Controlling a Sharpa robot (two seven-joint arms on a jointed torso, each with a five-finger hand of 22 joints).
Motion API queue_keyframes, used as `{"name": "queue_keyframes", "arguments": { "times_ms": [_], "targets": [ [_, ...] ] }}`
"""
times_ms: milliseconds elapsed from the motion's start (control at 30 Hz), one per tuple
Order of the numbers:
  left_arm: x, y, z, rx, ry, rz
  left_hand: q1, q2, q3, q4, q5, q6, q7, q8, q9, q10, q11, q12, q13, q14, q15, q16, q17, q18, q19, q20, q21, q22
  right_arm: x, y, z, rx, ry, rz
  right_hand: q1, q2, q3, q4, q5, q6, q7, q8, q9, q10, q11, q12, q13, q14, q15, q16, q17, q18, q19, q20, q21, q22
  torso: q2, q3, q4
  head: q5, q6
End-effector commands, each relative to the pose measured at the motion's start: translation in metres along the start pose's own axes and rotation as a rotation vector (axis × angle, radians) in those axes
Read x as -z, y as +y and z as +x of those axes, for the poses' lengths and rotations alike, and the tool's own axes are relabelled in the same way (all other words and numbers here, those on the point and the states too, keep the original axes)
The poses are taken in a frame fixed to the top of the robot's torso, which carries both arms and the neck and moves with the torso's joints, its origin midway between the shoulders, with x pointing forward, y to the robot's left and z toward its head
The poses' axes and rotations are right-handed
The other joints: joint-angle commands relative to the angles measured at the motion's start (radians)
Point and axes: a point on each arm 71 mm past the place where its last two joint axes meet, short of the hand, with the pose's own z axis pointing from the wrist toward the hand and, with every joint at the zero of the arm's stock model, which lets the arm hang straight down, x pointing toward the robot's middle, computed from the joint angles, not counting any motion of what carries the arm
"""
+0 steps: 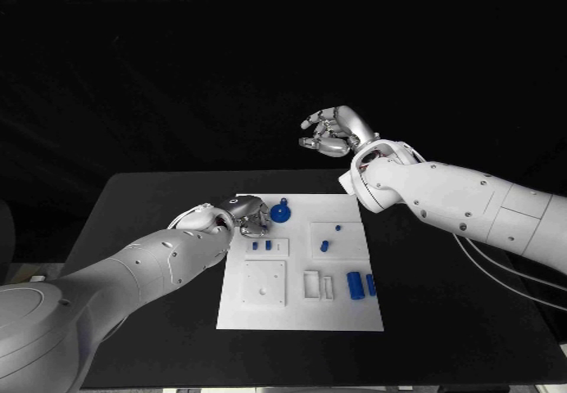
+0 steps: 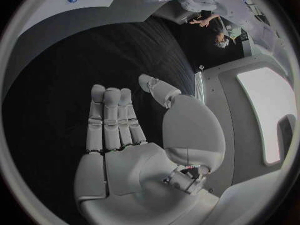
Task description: Assemble the parts on the task board
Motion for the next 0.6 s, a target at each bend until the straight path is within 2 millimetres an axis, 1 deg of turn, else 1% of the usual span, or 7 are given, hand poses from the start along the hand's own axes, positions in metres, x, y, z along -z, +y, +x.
{"name": "queue_keyframes", "arguments": {
  "times_ms": [33,133,233,367,600],
  "targets": [
    [-0.001,-0.0008,0.0017,0.002,0.018,-0.009,0.01,0.004,0.003,-0.001,0.002,0.004,-0.001,0.001,0.001,0.003,-0.001,0.003,0.001,0.005,0.0,-0.007,0.001,0.008,-0.01,0.0,-0.003,0.019,-0.0002,0.0015,0.0008,0.0,0.003,-0.007,0.004,0.008,0.004,-0.004,-0.007,0.0,0.005,0.005,-0.001,-0.001,0.0,0.001,-0.001,-0.003,-0.003,-0.004,-0.001,0.015,0.002,0.002,-0.004,0.013,0.0,-0.0002,-0.0006,0.0,0.0],
    [-0.0007,0.0004,0.0022,0.002,0.021,-0.014,0.01,0.004,0.003,-0.001,0.002,0.004,-0.001,0.001,0.001,0.003,-0.001,0.002,0.001,0.004,0.0,-0.007,0.001,0.008,-0.01,0.0,-0.003,0.019,-0.0002,0.001,0.0005,0.001,0.002,-0.006,0.004,0.008,0.004,-0.004,-0.007,0.0,0.005,0.005,-0.001,-0.001,0.0,0.001,-0.001,-0.003,-0.003,-0.004,-0.001,0.015,0.002,0.002,-0.004,0.013,0.0,-0.0001,-0.0013,0.0,0.0],
    [-0.0004,0.002,0.002,0.001,0.022,-0.02,0.01,0.004,0.003,-0.001,0.002,0.004,-0.001,0.001,0.001,0.003,-0.001,0.002,0.001,0.004,0.0,-0.007,0.002,0.008,-0.01,0.0,-0.003,0.019,-0.0001,0.0007,0.0001,0.001,0.001,-0.006,0.004,0.008,0.004,-0.004,-0.007,0.0,0.005,0.005,-0.001,-0.001,0.0,0.001,-0.002,-0.003,-0.003,-0.004,-0.001,0.015,0.002,0.002,-0.004,0.013,0.0,-0.0007,0.0,-0.001,-0.002],
    [-0.0003,0.0023,0.0032,0.002,0.025,-0.021,0.01,0.004,0.003,-0.001,0.002,0.004,-0.001,0.001,0.001,0.003,-0.001,0.002,0.001,0.004,0.0,-0.007,0.002,0.008,-0.01,0.0,-0.003,0.019,0.0,0.0012,0.0004,0.001,0.002,-0.007,0.005,0.008,0.004,-0.004,-0.008,0.0,0.005,0.005,-0.001,-0.001,0.0,0.001,-0.002,-0.003,-0.003,-0.004,-0.002,0.015,0.002,0.002,-0.004,0.013,0.0,-0.0002,0.0009,-0.001,-0.001],
    [-0.0006,0.0011,0.0059,0.005,0.034,-0.02,0.01,0.004,0.003,-0.001,0.002,0.004,-0.001,0.001,0.001,0.003,-0.001,0.002,0.001,0.004,0.0,-0.007,0.003,0.008,-0.01,0.0,-0.003,0.019,-0.0003,0.0011,0.0007,0.001,0.002,-0.006,0.005,0.008,0.004,-0.004,-0.008,0.0,0.005,0.005,-0.001,-0.001,0.0,0.001,-0.002,-0.003,-0.003,-0.004,-0.002,0.015,0.002,0.002,-0.004,0.014,0.0,-0.0009,-0.0012,-0.002,-0.003]
  ]
}}
